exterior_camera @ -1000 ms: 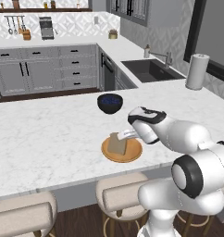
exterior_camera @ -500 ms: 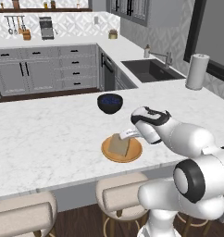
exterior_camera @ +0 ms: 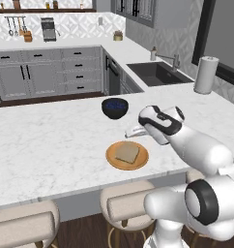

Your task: Start the toaster. Once the lever pops up, take the bread to the plate on the dining counter.

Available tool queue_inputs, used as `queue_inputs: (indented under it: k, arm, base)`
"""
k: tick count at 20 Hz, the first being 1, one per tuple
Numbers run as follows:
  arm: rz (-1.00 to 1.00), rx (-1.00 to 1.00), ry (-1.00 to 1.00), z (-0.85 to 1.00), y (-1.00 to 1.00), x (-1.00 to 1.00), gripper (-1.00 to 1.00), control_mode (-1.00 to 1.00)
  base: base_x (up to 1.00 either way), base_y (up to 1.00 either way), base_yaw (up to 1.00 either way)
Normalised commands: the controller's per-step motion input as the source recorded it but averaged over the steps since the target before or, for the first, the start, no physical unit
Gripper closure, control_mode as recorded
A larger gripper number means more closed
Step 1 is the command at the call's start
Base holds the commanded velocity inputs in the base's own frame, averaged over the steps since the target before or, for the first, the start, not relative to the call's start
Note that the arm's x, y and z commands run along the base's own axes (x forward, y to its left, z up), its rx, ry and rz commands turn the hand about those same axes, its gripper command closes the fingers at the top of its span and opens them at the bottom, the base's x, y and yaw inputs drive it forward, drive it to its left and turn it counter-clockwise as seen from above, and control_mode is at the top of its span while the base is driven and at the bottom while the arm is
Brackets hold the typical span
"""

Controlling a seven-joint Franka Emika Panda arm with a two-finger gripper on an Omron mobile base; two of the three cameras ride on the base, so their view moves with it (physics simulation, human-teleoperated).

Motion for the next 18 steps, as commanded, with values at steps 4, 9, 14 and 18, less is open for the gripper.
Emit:
queue_inputs:
  k: [4,9,14,18]
  arm:
    - [-0.05,-0.10,0.00,0.80,0.00,0.08,-1.00,-1.00]
    - [-0.07,-0.11,0.03,0.26,0.00,-0.34,-1.00,-1.00]
    - [-0.09,-0.09,0.02,0.03,-0.06,-0.69,-1.00,-1.00]
    - [-0.08,-0.05,0.02,0.16,-0.13,-0.74,-1.00,-1.00]
  base:
    - [0.00,0.00,0.00]
    - [0.00,0.00,0.00]
    - [0.00,0.00,0.00]
    - [0.00,0.00,0.00]
